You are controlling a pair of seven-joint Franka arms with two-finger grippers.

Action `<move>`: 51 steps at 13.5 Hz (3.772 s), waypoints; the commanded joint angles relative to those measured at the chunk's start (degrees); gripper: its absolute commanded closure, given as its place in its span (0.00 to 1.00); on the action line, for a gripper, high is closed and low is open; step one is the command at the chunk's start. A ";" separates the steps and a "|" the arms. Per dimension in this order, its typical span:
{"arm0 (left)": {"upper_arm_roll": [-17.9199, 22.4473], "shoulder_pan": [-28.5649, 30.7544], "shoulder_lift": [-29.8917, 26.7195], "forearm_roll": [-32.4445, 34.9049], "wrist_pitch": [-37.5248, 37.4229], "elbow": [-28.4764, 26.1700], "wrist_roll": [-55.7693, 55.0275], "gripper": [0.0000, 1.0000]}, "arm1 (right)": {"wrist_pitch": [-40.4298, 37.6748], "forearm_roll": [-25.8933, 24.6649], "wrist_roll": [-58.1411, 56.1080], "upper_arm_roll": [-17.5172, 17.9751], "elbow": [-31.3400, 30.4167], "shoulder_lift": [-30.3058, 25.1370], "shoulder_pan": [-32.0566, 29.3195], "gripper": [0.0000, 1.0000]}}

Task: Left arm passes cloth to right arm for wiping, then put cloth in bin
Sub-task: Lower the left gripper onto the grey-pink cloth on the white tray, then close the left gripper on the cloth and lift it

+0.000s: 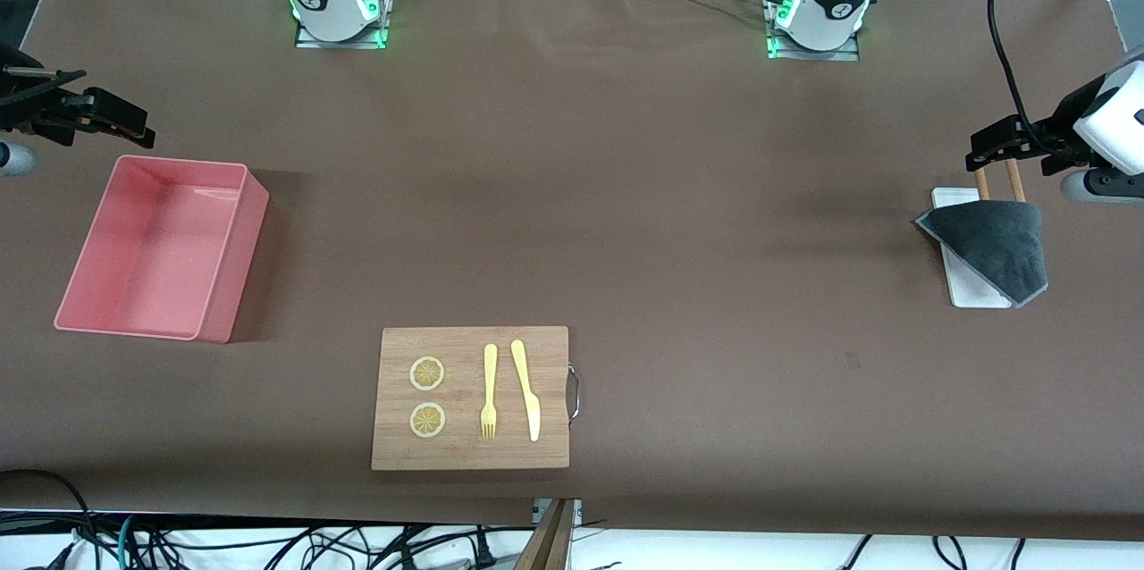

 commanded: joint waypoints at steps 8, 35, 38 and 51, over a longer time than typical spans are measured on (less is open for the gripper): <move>-0.16 0.30 1.51 -0.66 -2.59 2.35 -0.04 0.00 | 0.24 0.35 -0.13 0.19 -0.12 -0.37 -0.19 0.00; 0.28 13.74 34.28 4.79 14.80 16.06 61.72 0.00 | 0.07 0.44 -0.57 0.01 -0.21 -0.55 -0.45 0.00; 0.19 16.20 36.31 3.21 15.08 15.88 62.27 0.00 | 0.24 0.35 -0.57 0.01 -0.30 -0.90 -0.45 0.00; 0.19 19.46 38.34 -4.80 14.73 15.53 62.44 0.89 | 0.60 0.44 -0.66 0.01 -0.48 -1.08 -0.63 0.00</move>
